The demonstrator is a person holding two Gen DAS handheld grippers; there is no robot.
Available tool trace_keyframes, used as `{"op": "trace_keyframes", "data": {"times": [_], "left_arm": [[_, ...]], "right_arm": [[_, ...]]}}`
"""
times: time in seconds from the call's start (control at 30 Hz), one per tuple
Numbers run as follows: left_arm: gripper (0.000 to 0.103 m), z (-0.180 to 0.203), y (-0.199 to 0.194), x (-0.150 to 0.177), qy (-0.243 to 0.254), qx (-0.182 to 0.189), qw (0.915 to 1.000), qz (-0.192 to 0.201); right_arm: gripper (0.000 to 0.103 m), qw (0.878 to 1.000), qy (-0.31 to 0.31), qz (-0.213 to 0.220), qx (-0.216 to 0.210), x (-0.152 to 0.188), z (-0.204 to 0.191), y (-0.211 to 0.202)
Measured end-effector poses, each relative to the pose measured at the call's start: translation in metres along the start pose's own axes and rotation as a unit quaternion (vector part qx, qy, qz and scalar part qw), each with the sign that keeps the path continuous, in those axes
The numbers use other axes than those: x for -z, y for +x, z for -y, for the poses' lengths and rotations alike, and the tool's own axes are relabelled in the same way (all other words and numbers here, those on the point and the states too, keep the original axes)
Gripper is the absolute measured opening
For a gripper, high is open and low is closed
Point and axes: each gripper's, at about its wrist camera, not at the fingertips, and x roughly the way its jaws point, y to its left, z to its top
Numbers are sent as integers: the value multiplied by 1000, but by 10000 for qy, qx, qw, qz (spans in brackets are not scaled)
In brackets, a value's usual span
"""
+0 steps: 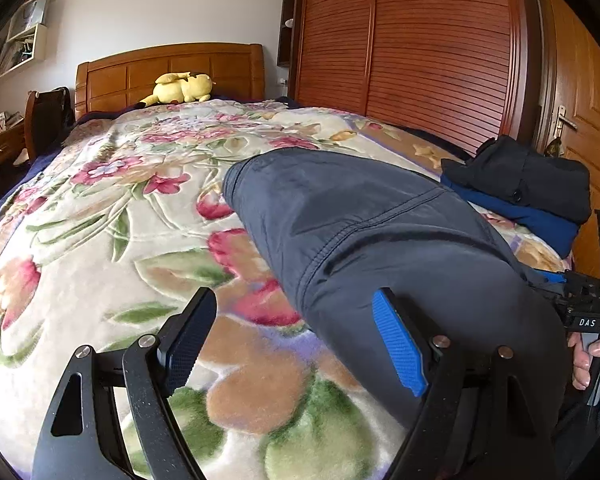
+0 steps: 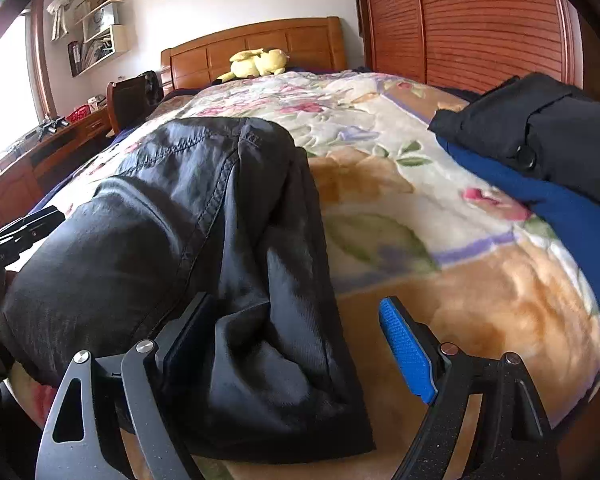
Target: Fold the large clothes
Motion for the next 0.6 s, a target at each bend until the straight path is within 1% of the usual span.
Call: {"op": "trace_keyframes", "data": {"times": [0.13,0.23,0.3,0.43,0.47,0.53,0.6], "left_arm": [[81,0,6,-5,76,-35,10000,-50],[81,-3,21,-14,45,-11,9999,-160],[81,-8,34,-23,-56,43,9996,-290],[81,-19,62,-49,-182,14,9990,-397],[81,-23,74,-56,-196,-1,9986,-498],[81,-26,92,-64,-128,-2,9977,-664],[81,-31,107,-71,-102,-8,9973,-726]], "right_arm": [[85,9998,112,-93,-101,2,5,12],[85,9998,75,-175,-106,-1,3,16],[84,9997,4,-198,-104,-2,2,16],[84,9995,45,-242,-214,-2,5,20],[84,9994,42,-234,-232,-2,6,20],[84,9993,47,-234,-275,-2,7,21],[84,9993,52,-231,-297,-1,8,21]]}}
